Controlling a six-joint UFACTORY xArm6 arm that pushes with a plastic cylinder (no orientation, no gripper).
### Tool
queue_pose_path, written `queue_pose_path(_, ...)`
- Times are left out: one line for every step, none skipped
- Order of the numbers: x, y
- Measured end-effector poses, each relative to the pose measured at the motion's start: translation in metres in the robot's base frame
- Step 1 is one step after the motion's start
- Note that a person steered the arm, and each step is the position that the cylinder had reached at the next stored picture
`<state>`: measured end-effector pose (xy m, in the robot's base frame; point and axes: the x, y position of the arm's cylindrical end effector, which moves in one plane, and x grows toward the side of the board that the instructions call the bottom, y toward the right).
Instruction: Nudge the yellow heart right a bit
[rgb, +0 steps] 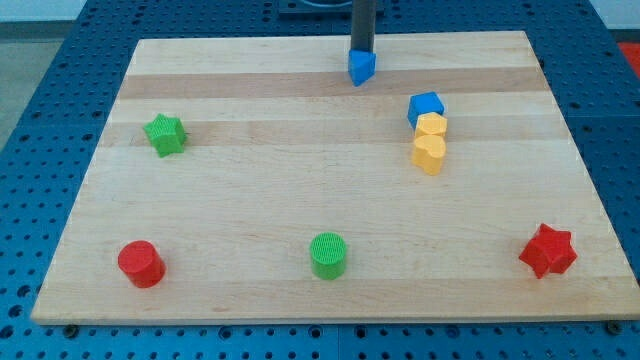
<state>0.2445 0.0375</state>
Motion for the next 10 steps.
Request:
queue_pose_path(0.014,-0.013)
queue_pose_path(0.029,-0.036)
queue_pose_path(0.048,-0.057)
queue_pose_path(0.054,-0.057)
queue_pose_path(0.050,-0.050)
queue_pose_path(0.039,-0.039)
queue_pose_path(0.034,-0.019)
queue_pose_path(0.039,0.003)
queue_pose_path(0.045,0.028)
queue_pose_path(0.055,0.047)
